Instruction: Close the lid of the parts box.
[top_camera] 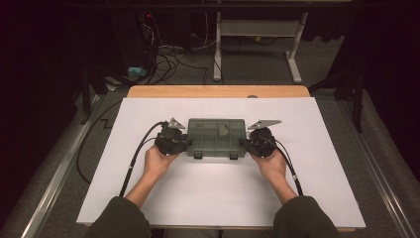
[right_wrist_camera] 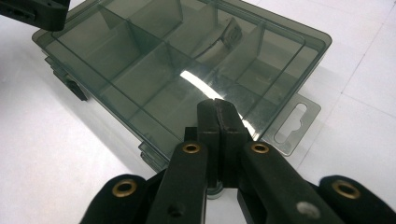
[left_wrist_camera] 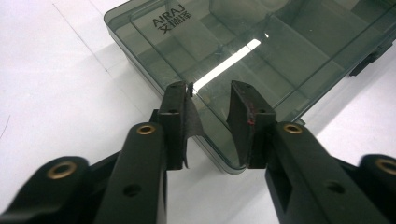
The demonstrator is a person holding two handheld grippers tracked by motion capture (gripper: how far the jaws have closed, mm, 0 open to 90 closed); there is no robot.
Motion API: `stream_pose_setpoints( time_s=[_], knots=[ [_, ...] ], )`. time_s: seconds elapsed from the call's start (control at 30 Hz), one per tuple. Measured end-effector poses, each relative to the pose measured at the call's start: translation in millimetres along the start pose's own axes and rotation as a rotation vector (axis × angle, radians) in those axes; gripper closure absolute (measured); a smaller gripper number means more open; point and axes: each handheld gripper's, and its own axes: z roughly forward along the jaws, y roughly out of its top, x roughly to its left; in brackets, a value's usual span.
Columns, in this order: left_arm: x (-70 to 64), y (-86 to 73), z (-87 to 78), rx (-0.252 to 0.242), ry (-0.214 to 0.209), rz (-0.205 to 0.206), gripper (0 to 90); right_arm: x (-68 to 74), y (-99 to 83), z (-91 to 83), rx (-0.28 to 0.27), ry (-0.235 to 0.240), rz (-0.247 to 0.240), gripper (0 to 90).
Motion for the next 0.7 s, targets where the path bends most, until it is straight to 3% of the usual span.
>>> stream_pose_setpoints(
  time_s=[0.23,0.4,0.7],
  knots=[
    [-2.0,0.3,-0.2,-0.013,-0.015,-0.009,56.1,1.8,-0.5,-4.0,-0.025,0.023,-0.008,80.7],
    [-4.9,0.2,-5.7,-0.023,-0.036,-0.011,48.9,1.4,-1.0,-10.0,-0.034,0.017,0.014,75.3],
    [-7.7,-2.0,-16.0,-0.066,-0.059,-0.028,44.1,-5.5,-8.8,-23.6,-0.065,0.021,0.055,66.5]
  ],
)
